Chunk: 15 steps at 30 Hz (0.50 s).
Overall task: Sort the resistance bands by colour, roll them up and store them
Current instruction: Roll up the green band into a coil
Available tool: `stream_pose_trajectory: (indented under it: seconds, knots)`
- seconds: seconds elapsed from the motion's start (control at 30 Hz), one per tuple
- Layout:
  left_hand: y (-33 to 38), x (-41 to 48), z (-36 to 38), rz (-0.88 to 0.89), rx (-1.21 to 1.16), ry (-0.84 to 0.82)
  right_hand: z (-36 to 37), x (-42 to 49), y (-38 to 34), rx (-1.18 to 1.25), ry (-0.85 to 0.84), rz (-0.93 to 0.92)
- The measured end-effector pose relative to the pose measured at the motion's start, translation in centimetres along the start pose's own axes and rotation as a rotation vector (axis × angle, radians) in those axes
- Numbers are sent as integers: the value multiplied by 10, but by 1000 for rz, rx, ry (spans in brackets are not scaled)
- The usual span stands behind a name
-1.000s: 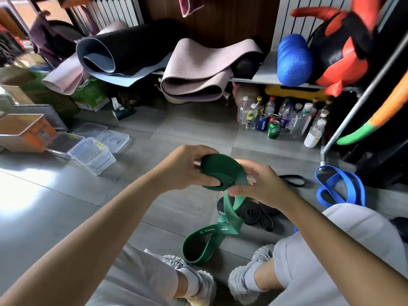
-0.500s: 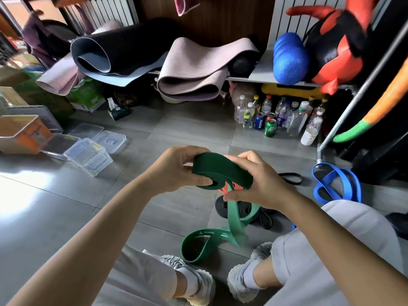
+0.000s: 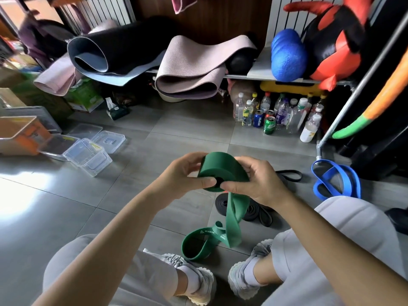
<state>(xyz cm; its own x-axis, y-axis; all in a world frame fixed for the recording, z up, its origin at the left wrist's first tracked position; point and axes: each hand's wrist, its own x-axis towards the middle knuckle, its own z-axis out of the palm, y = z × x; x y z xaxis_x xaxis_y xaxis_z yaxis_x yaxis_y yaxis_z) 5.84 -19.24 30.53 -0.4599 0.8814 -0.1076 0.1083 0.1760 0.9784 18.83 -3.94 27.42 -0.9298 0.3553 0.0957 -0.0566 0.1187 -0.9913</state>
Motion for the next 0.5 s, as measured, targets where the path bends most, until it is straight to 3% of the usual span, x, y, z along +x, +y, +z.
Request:
stream_pose_trajectory:
  seconds: [0.13,0.23,0.33,0.43,0.5]
  knots:
    - [26,2,1,-13,803,-67,-1,5,0,-352,-61,47]
    - [38,9,10,-16,1040,-175,4,6,-9,-527,-91,49]
    - [49,16,11,-61,1044,-162,4,5,-9,-451,-46,83]
    - [51,19,6,-45,884,-148,-6,3,-4,-191,-68,137]
    - [50,17,2,5,706,-131,-12,0,-1,-210,-78,99]
